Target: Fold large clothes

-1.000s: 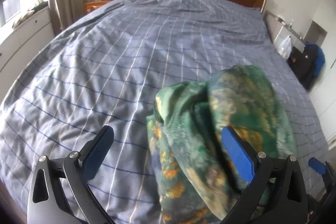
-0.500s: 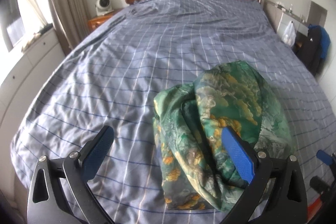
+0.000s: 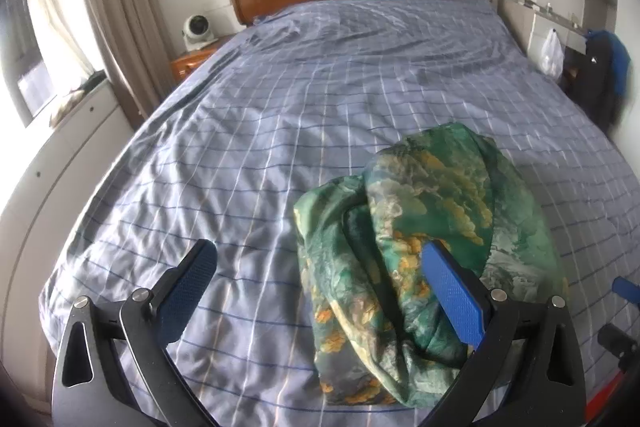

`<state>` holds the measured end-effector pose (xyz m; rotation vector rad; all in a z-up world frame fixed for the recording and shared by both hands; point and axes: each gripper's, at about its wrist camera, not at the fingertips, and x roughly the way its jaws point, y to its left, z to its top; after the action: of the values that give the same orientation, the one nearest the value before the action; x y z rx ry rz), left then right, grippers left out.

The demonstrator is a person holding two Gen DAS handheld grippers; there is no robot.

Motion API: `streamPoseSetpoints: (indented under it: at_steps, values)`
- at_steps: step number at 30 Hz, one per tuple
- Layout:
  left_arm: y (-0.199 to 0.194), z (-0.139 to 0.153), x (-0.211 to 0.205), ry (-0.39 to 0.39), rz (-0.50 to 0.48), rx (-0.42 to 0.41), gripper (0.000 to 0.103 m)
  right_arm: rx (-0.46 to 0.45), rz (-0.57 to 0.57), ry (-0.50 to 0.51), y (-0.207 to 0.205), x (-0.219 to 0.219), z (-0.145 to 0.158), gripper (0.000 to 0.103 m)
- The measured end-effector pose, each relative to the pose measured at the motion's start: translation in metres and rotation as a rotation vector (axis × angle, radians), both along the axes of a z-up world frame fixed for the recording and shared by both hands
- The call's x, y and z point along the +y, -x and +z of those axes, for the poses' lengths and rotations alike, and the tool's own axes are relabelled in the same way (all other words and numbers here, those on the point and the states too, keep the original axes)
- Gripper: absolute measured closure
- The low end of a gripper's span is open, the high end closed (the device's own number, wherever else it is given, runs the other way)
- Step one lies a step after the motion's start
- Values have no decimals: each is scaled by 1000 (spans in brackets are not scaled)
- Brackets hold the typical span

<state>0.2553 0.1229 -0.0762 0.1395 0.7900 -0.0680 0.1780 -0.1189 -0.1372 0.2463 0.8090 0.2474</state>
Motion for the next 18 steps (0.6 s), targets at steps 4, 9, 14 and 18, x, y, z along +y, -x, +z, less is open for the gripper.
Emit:
streamPoseSetpoints:
  at_steps: [4,9,14,18]
  values:
    - [-2,-4,-4,9,-18,18,1,6,-8,-5,-2,-7,-1,0]
    - [-14,-18,-5,205,-149,147,1,16,-33,-38,-4,-22,-4,0]
    - [-41,-56,-18,302,-249,300,1,76,-90,-199,-21,-54,-16,0]
    - [-57,-71,-10,342,-282,332,0,177,-95,-424,-47,-81,-40,0]
